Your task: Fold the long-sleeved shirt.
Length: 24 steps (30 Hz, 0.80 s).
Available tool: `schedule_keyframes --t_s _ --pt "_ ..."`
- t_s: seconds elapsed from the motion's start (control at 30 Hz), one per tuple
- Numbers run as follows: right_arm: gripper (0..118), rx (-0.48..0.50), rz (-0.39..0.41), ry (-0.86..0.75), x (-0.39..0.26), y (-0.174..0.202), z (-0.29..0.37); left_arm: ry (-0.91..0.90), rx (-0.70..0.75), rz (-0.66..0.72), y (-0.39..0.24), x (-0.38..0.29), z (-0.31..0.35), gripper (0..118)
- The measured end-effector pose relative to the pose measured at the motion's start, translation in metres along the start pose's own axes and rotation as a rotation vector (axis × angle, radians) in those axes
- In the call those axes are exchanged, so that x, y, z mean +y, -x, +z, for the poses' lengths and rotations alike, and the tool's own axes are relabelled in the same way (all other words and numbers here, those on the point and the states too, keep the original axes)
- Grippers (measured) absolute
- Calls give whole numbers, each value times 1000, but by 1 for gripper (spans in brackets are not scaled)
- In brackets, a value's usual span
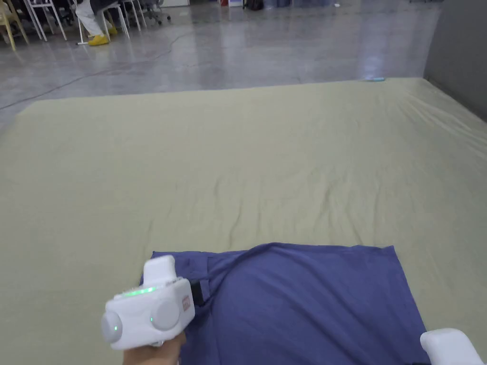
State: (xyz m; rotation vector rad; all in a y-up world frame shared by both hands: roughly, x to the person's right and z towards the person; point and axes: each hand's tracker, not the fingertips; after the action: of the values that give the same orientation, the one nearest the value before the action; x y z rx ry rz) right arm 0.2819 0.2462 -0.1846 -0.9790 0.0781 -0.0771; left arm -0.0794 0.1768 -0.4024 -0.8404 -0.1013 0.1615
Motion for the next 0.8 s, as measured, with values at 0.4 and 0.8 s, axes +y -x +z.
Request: schedule_keyframes --t_s 0.4,0.8 --pt "2 -17 -71 -88 19 -3 20 -149 -68 -20 50 -21 175 31" --pt "2 -127 -111 -96 31 -1 14 -65 5 -96 43 -31 150 0"
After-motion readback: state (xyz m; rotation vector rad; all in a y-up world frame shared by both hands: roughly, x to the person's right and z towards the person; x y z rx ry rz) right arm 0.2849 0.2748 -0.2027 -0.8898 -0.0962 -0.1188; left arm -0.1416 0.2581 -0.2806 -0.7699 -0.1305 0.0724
